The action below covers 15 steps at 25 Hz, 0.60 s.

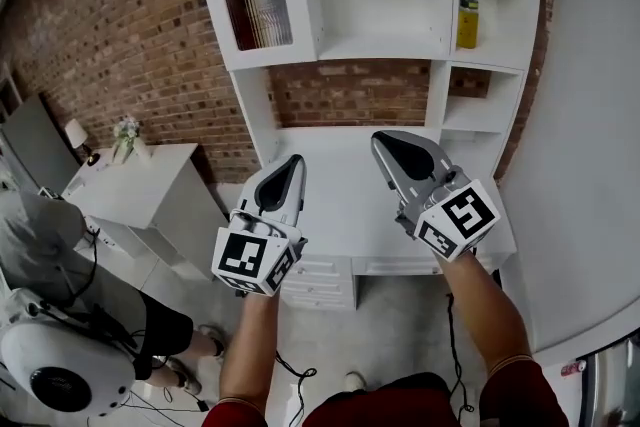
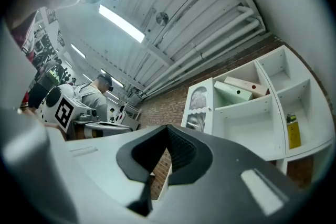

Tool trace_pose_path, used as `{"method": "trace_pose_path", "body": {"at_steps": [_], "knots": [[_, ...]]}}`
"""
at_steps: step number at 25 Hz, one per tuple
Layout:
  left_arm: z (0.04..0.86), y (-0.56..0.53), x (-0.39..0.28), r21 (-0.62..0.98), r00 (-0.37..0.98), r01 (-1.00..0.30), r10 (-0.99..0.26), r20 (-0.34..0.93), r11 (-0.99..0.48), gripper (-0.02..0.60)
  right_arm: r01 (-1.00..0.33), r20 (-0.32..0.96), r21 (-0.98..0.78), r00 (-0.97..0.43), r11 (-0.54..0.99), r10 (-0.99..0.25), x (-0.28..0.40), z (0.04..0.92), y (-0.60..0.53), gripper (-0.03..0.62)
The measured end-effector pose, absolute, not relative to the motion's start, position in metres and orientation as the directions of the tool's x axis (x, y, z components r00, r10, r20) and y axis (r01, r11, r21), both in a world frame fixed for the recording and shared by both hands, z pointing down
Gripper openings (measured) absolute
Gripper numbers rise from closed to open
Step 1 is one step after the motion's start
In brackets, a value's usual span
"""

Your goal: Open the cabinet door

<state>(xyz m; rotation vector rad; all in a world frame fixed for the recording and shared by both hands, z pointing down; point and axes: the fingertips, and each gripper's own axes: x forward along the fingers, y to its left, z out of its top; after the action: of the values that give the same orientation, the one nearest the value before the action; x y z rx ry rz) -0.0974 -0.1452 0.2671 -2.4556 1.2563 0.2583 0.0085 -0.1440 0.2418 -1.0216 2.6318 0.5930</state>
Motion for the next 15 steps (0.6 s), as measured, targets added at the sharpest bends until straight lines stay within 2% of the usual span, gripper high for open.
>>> {"method": "trace_pose_path", "body": {"at_steps": [7,15], "knots": [[0.254,-0.194,-0.117,-0.243,0.585,-0.811,-0.741,-0.330,-0.532,0.003,-0.692,-0.362,0.289,-0.719,0.662,-0.593,-0.016,0.236,-0.199,0.012],[0.240,-0.255,-0.115,-0.257,0.569,-0.822,-0.755,-0.325,-0.508,0.003,-0.682,-0.374,0.283,-0.726,0.675,-0.577,-0.012,0.237,-0.262,0.012]]}}
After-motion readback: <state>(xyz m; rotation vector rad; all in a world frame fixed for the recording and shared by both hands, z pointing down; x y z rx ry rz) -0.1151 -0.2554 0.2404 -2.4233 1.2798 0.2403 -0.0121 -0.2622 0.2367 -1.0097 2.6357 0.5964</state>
